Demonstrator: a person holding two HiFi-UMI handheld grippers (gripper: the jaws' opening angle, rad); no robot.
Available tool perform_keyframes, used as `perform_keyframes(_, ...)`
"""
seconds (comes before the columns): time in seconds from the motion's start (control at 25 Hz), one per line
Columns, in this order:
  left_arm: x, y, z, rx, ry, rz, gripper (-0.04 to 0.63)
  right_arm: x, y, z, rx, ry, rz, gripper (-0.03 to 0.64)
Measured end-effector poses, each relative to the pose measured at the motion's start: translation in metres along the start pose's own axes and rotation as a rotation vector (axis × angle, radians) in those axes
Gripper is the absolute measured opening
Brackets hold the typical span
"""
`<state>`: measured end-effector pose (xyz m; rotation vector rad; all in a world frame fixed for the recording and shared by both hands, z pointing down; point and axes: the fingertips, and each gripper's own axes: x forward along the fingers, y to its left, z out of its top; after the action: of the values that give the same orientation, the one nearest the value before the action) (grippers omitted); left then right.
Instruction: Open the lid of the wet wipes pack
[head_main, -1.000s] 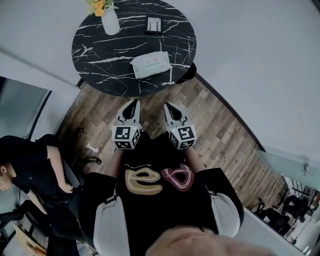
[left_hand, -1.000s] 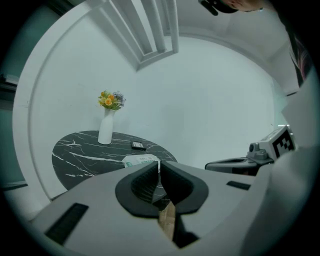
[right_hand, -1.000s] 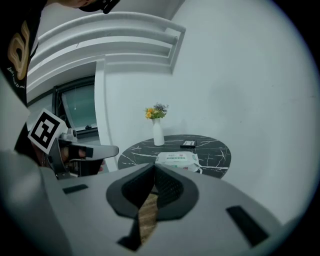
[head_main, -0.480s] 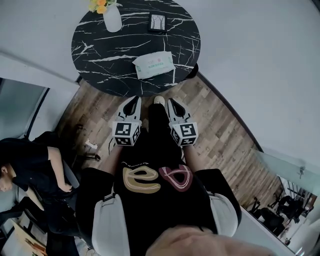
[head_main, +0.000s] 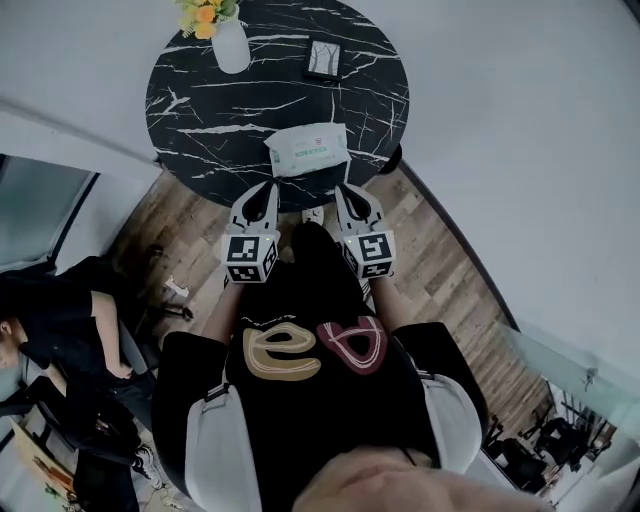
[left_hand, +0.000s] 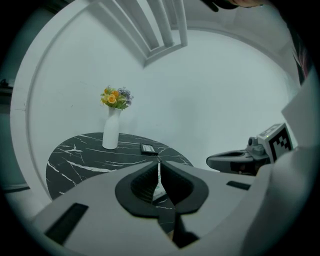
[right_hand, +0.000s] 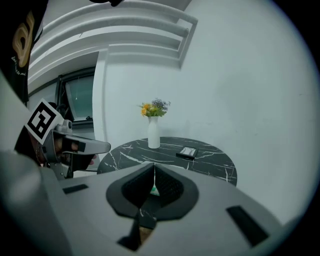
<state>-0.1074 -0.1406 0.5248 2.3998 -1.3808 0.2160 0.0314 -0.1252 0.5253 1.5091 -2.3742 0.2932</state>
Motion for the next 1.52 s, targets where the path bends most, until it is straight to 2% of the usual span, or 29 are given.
perform_keyframes(0.36,0.050,0.008,-0.001,-0.014,0.053,0.075,0.026,0.053,-0.031,0.014,-0.105,0.043,0.135,0.014)
perform_keyframes(0.52,0.070,0.012,-0.015,-0.033,0.116,0.111,0.026,0.074,-0.031,0.011,-0.205,0.109,0.239,0.014)
perform_keyframes(0.64,0.087,0.018,-0.026,-0.030,0.171,0.154,0.026,0.093,-0.036,0.004,-0.306,0.180,0.273,0.023)
perform_keyframes(0.76,0.100,0.020,-0.029,-0.044,0.188,0.175,0.026,0.106,-0.035,0.003,-0.372,0.209,0.337,0.029)
perform_keyframes(1.12,0.113,0.030,-0.051,-0.062,0.301,0.272,0.026,0.129,-0.012,-0.010,-0.627,0.306,0.610,0.089)
perform_keyframes(1.28,0.118,0.028,-0.055,-0.075,0.299,0.289,0.026,0.133,-0.012,-0.035,-0.714,0.425,0.708,0.142)
perform_keyframes(1.4,0.123,0.026,-0.057,-0.081,0.301,0.301,0.026,0.135,-0.011,-0.044,-0.800,0.453,0.763,0.181)
perform_keyframes(1.52,0.125,0.027,-0.059,-0.083,0.308,0.321,0.026,0.136,-0.005,-0.046,-0.831,0.467,0.812,0.190)
